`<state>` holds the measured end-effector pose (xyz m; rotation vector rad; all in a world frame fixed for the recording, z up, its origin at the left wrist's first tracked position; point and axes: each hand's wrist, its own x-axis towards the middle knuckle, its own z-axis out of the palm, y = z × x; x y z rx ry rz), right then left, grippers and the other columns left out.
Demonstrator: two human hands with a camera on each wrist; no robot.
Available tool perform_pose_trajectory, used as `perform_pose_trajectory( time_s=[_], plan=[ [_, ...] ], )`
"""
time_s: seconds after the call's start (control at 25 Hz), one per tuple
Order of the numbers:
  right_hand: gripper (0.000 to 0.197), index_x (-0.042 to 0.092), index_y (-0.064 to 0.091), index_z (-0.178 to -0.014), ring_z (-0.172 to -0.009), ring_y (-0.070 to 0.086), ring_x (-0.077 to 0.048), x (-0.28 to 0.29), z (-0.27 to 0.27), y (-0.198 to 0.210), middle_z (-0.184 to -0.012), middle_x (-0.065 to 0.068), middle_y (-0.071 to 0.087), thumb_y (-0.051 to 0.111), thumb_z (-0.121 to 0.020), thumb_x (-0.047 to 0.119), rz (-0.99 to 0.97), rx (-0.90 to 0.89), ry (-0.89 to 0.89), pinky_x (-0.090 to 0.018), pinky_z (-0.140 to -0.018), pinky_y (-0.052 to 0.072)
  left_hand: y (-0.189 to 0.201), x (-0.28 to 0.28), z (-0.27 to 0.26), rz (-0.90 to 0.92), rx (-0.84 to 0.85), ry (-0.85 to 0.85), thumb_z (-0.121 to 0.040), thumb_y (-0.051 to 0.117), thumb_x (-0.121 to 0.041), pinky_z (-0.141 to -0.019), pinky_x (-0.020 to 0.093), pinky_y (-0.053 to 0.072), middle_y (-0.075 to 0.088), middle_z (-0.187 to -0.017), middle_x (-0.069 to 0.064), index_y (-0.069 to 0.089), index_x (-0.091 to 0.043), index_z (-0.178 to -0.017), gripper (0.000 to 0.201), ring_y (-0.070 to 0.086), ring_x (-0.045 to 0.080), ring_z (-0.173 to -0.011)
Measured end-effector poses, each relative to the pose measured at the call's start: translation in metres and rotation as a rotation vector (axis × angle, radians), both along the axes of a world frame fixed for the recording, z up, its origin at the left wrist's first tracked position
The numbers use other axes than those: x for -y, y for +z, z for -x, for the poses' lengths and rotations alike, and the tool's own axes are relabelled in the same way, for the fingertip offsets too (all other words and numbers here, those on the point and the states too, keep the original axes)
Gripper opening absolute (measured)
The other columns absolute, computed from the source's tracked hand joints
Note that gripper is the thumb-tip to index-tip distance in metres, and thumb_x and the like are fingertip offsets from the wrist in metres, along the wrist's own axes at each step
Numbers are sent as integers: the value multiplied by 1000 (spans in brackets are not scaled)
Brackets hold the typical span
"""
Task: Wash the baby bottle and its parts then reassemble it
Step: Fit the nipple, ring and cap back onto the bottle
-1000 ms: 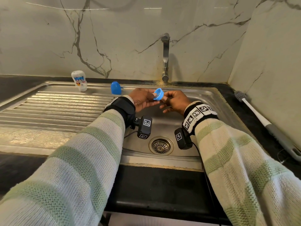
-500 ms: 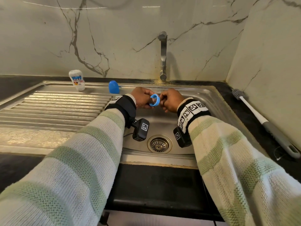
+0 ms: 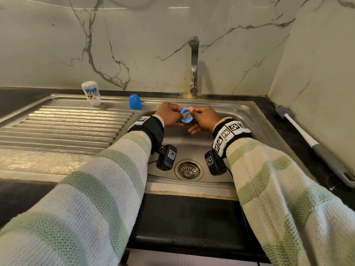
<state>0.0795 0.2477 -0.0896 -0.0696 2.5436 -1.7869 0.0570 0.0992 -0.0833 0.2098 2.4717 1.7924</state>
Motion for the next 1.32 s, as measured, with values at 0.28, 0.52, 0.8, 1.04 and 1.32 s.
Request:
perform_pose_trajectory(
  time_s=[0.28,0.52,0.8,1.04,1.32],
  plan=[
    [51,8,48,-139,-69,71,-29,-6,1,4,-109,-26,67,66,-93,19,111,16,-47,-38,-63,62,0,8,3,38,-61,-89,-87,56,11,-78,30,61,71,-94,5,71,-7,-112,34,68,19,-90],
    [51,9,57,-121,-88,63,-23,-9,10,6,-108,-9,62,79,-78,25,-216,-360,-270,-37,-82,55,7,6,7,396,-378,188,-85,58,-6,-75,22,46,56,-72,-9,73,-20,-97,24,57,15,-75],
    [30,5,68,-94,-85,69,-27,-11,4,-4,-86,-6,69,84,-74,22,-814,0,135,-34,-70,54,-11,0,9,1052,-151,-121,-86,66,-25,-86,33,51,70,-109,10,70,-11,-115,33,64,27,-98],
    [36,8,64,-101,-89,61,-25,-9,7,7,-98,-8,66,81,-75,25,-676,-292,-38,-33,-78,49,0,7,8,755,-326,61,-84,60,-8,-94,29,48,69,-113,4,72,-18,-103,25,63,23,-105],
    [33,8,64,-99,-87,61,-26,-11,8,7,-95,-9,65,79,-78,28,-676,-324,-130,-34,-77,51,-10,3,4,1001,-186,-83,-90,61,-19,-96,35,48,64,-126,14,62,-8,-129,40,61,30,-115]
  ],
)
